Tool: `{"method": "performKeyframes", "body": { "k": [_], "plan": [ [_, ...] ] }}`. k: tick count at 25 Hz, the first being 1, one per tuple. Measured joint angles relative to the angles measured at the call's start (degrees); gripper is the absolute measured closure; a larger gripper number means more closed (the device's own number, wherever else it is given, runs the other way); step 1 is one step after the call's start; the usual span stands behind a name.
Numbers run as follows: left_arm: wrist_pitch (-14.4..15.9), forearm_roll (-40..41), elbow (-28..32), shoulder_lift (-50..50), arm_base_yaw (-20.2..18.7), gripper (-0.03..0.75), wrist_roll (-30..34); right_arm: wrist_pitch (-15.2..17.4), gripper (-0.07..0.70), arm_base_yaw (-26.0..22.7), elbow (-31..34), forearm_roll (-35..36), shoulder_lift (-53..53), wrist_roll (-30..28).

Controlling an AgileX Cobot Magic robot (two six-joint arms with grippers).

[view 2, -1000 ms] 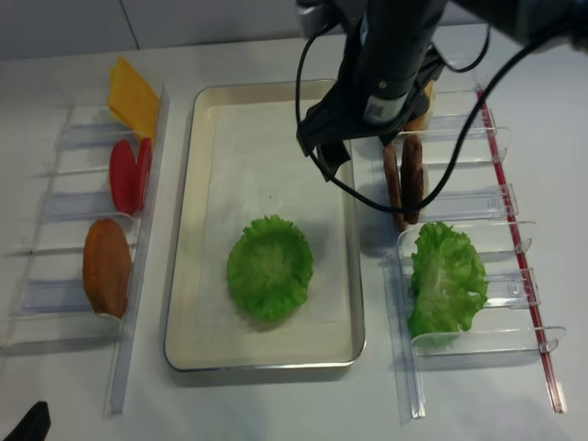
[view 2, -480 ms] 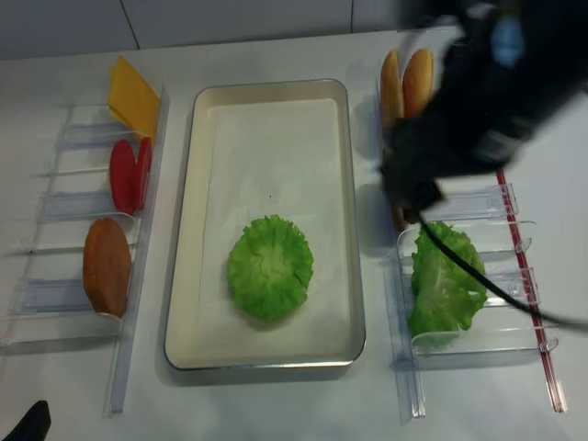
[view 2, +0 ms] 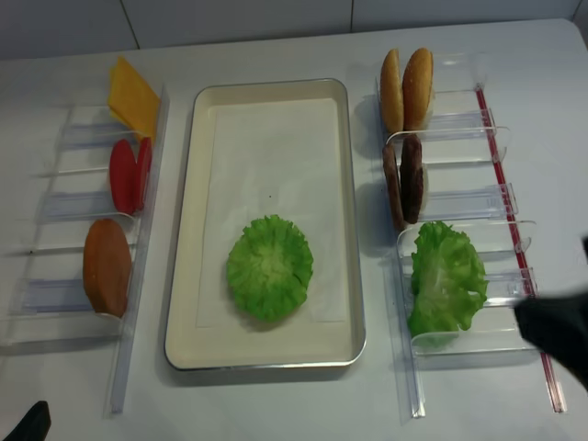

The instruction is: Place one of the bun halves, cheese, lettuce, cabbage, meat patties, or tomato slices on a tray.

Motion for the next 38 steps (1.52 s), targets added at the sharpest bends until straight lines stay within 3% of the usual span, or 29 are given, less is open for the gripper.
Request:
{"method": "performKeyframes", "body": {
  "k": [4, 7, 14, 20, 24, 31, 38],
  "plan": [
    [0.0, 0.0, 0.0, 0.0, 0.0, 0.302, 0.0, 0.4, 0.048, -0.4, 7.2, -0.7, -12.8, -0.4],
    [0.0, 0.0, 0.0, 0.0, 0.0, 0.302, 0.0, 1.0, 0.048, -3.7, 11.3, -3.6, -22.8, -0.5],
    [0.0, 0.0, 0.0, 0.0, 0.0, 0.302, 0.0, 1.1, 0.048, -18.9, 17.2, -6.9, -34.8, -2.5],
    [-0.1, 0.0, 0.0, 0.0, 0.0, 0.302, 0.0, -3.8, 0.048, -34.0, 20.8, -6.9, -37.6, -3.5],
    [-0.1, 0.0, 0.0, 0.0, 0.0, 0.302, 0.0, -6.6, 0.048, -39.6, 23.2, -4.8, -37.6, -4.8],
    [-0.1, 0.0, 0.0, 0.0, 0.0, 0.302, 0.0, -6.6, 0.048, -41.1, 25.3, 0.0, -37.6, -10.5],
    [-0.1, 0.0, 0.0, 0.0, 0.0, 0.302, 0.0, -6.6, 0.048, -41.1, 25.3, 0.7, -37.6, -11.1]
  ]
}}
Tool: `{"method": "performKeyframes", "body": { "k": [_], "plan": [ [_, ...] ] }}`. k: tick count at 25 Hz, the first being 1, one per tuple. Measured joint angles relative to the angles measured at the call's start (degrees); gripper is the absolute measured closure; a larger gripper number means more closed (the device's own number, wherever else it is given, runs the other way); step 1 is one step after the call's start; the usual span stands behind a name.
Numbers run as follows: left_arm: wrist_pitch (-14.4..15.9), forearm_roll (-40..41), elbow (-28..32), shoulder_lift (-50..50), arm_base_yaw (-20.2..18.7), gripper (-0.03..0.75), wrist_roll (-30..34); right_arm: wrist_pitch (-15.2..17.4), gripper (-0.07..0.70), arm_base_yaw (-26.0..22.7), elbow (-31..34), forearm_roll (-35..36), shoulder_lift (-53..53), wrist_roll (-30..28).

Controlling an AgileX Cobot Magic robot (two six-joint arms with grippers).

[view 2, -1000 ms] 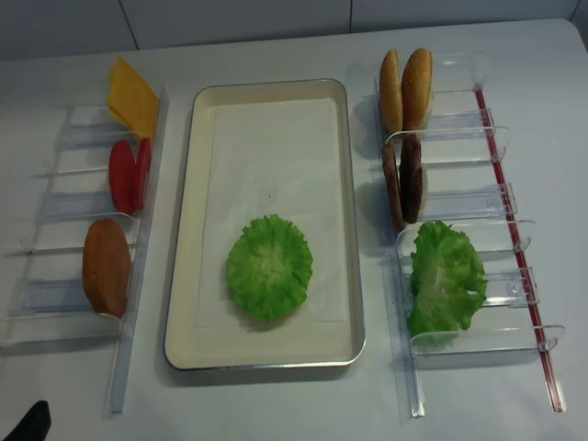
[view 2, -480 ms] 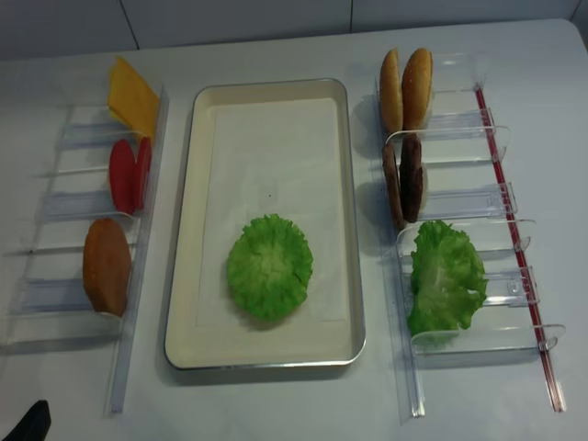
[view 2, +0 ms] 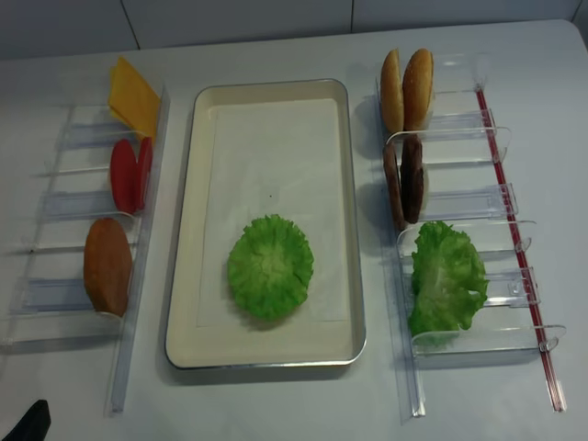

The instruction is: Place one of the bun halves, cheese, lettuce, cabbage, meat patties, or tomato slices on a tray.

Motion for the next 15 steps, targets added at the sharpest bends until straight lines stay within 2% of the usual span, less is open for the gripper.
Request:
{"method": "performKeyframes", "body": {
  "k": [15],
  "plan": [
    [0.0, 0.0, 0.0, 0.0, 0.0, 0.302, 0.0, 0.0, 0.048, 0.0, 0.0, 0.3, 0.0, 0.0]
  ]
}}
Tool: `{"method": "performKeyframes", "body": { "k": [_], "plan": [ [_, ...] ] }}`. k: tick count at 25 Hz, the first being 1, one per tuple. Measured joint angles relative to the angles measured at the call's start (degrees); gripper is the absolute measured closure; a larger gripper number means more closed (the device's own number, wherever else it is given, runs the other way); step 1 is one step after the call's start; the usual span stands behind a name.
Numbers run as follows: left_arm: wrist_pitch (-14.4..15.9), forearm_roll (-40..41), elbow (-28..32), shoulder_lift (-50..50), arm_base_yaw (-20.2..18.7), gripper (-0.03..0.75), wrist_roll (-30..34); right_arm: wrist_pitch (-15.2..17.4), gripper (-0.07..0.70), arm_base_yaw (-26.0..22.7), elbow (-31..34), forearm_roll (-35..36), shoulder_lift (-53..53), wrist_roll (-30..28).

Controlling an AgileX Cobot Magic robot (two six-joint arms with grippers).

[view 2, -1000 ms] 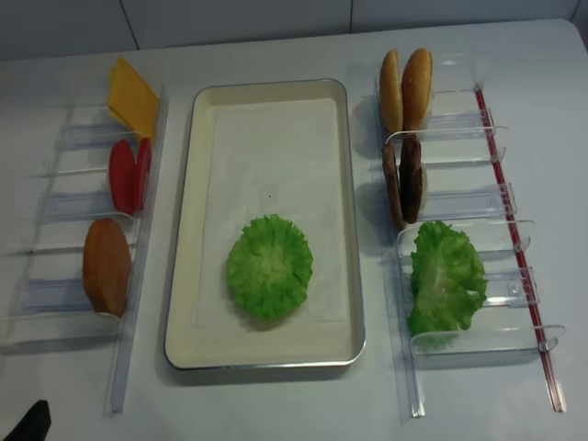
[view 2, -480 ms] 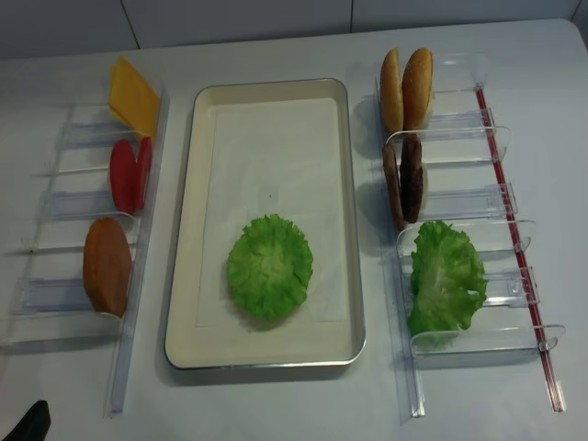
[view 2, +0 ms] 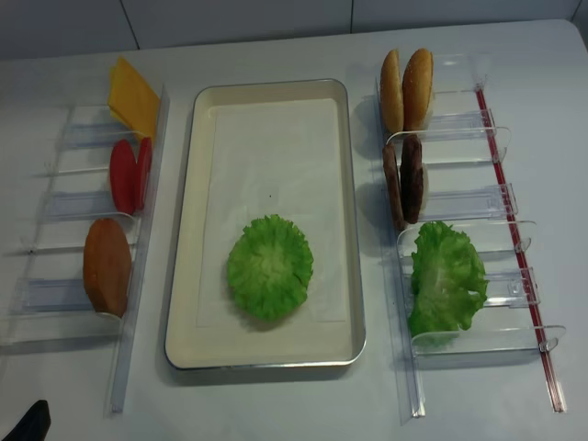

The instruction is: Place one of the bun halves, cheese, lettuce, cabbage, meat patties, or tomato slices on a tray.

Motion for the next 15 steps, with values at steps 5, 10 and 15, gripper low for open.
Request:
{"method": "performKeyframes", "body": {
  "k": [5, 10, 15],
  "plan": [
    [0.0, 0.0, 0.0, 0.0, 0.0, 0.302, 0.0, 0.0, 0.049, 0.0, 0.0, 0.1, 0.0, 0.0],
    [0.0, 0.0, 0.0, 0.0, 0.0, 0.302, 0.0, 0.0, 0.049, 0.0, 0.0, 0.1, 0.0, 0.0],
    [0.0, 0.0, 0.0, 0.0, 0.0, 0.302, 0.0, 0.0, 0.049, 0.0, 0.0, 0.1, 0.0, 0.1]
  ]
}}
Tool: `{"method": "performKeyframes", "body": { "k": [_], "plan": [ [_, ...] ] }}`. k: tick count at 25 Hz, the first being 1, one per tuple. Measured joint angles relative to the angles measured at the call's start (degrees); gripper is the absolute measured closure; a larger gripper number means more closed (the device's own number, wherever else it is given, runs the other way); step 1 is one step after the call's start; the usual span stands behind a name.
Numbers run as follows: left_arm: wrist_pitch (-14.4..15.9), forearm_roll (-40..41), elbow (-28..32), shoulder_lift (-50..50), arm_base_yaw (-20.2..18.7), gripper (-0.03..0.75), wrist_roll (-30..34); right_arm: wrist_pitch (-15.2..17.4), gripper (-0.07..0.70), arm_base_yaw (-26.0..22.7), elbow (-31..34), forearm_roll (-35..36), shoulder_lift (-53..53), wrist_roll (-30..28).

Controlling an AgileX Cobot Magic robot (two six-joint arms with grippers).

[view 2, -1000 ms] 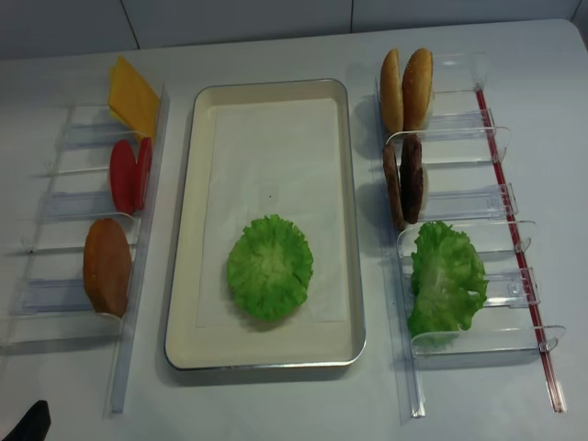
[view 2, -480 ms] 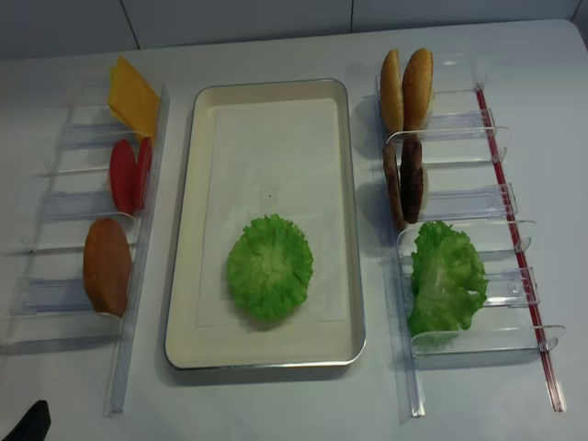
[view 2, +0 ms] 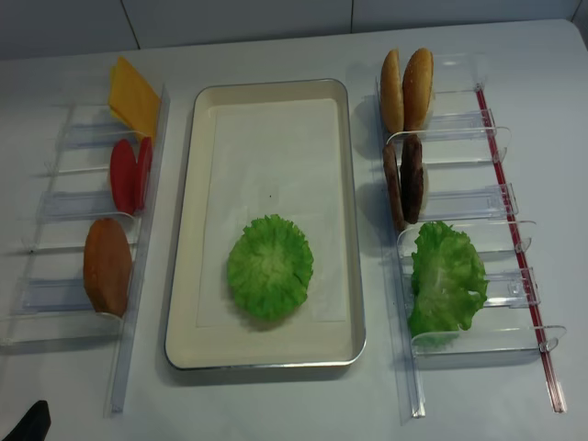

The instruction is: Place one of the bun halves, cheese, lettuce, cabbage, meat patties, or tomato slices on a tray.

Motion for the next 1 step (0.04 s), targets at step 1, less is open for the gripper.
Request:
{"method": "performKeyframes", "body": {
  "k": [1],
  "plan": [
    [0.0, 0.0, 0.0, 0.0, 0.0, 0.302, 0.0, 0.0, 0.049, 0.0, 0.0, 0.0, 0.0, 0.0]
  ]
}}
